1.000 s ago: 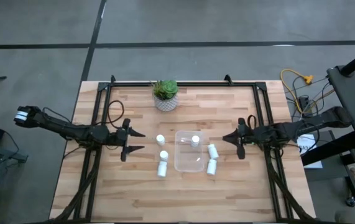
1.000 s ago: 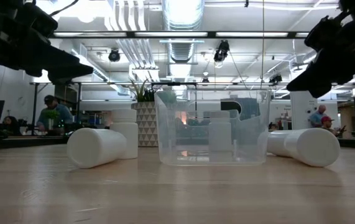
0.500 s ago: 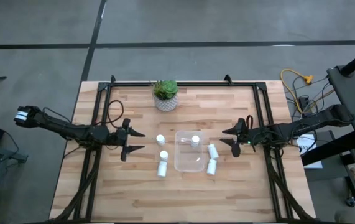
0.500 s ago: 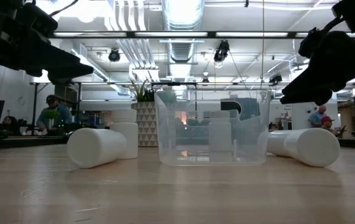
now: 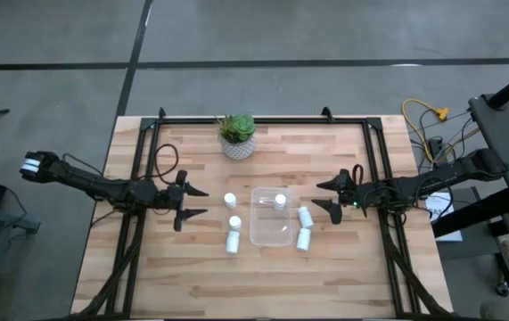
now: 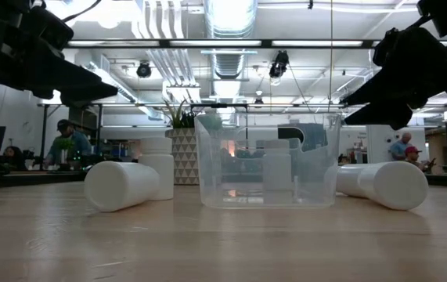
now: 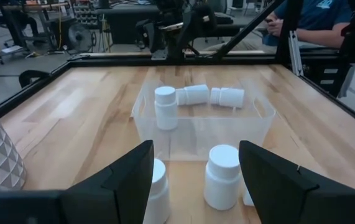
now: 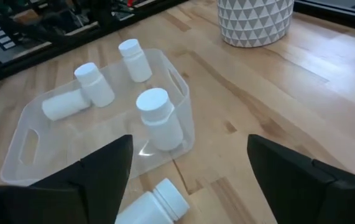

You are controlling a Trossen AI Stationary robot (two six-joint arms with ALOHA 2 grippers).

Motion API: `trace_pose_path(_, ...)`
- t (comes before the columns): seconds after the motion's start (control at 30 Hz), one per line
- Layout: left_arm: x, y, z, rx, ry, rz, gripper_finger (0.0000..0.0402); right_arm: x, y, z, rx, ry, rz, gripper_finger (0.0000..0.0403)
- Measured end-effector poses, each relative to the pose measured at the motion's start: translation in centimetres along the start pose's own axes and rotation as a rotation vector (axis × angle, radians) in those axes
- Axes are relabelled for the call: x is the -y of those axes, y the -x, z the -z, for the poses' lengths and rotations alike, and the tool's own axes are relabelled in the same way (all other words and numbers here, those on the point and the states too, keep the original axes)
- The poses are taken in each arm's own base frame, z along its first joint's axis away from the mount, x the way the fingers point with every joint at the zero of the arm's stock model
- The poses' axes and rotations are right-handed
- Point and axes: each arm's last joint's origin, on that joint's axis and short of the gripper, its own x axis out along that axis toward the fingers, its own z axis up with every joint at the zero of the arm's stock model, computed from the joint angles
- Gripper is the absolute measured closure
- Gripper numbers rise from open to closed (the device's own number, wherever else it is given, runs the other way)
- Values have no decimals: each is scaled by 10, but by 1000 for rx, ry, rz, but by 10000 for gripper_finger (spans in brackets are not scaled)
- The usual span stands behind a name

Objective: Pick and place pill bottles into a basket
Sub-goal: Put the white medicine bottle into the transparent bin

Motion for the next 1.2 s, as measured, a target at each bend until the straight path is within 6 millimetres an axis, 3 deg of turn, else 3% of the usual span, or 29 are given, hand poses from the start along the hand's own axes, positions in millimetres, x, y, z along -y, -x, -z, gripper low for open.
trace_pose_path(0.83, 1, -6, 4, -28, -6, -1, 182, -1, 0, 4, -109, -92, -71, 133)
trace_pose_path(1.2, 1, -7, 5, -36, -7, -1, 182, -20, 16, -41, -268, -55, 31, 141)
